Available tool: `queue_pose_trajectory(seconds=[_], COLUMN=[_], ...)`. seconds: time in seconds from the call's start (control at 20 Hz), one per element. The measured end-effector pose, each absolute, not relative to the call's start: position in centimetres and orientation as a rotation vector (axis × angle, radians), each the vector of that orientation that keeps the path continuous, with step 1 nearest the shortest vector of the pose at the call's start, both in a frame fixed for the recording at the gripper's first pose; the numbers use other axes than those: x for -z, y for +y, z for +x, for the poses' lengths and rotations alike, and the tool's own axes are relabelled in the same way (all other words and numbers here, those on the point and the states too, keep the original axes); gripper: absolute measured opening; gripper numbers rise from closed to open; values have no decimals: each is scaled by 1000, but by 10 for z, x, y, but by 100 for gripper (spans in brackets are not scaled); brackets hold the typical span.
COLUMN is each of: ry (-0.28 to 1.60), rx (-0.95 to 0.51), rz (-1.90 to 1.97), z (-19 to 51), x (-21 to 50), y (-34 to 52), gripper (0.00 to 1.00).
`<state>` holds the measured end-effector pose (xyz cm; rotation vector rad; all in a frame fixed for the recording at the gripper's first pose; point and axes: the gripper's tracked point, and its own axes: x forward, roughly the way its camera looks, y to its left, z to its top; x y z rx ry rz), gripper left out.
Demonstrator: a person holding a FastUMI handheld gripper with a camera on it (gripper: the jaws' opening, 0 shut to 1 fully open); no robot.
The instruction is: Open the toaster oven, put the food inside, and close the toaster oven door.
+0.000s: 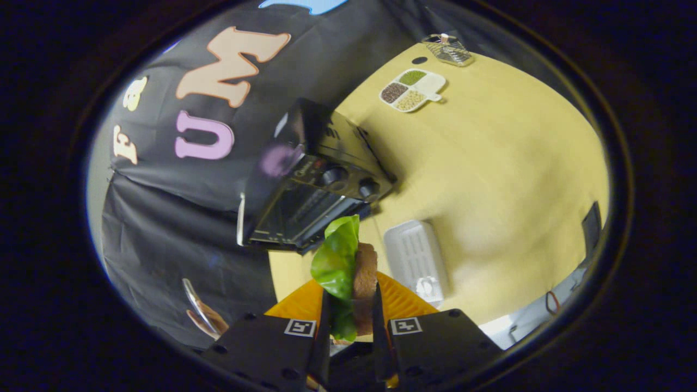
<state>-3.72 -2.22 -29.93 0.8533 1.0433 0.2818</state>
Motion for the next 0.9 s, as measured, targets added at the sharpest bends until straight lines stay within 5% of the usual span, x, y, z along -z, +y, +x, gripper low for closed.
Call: queue_pose_trajectory(seconds=[0.9], ry=[697], rx=[-230], rz=[1197], z=[57], x=[328], y=[133], gripper=[35])
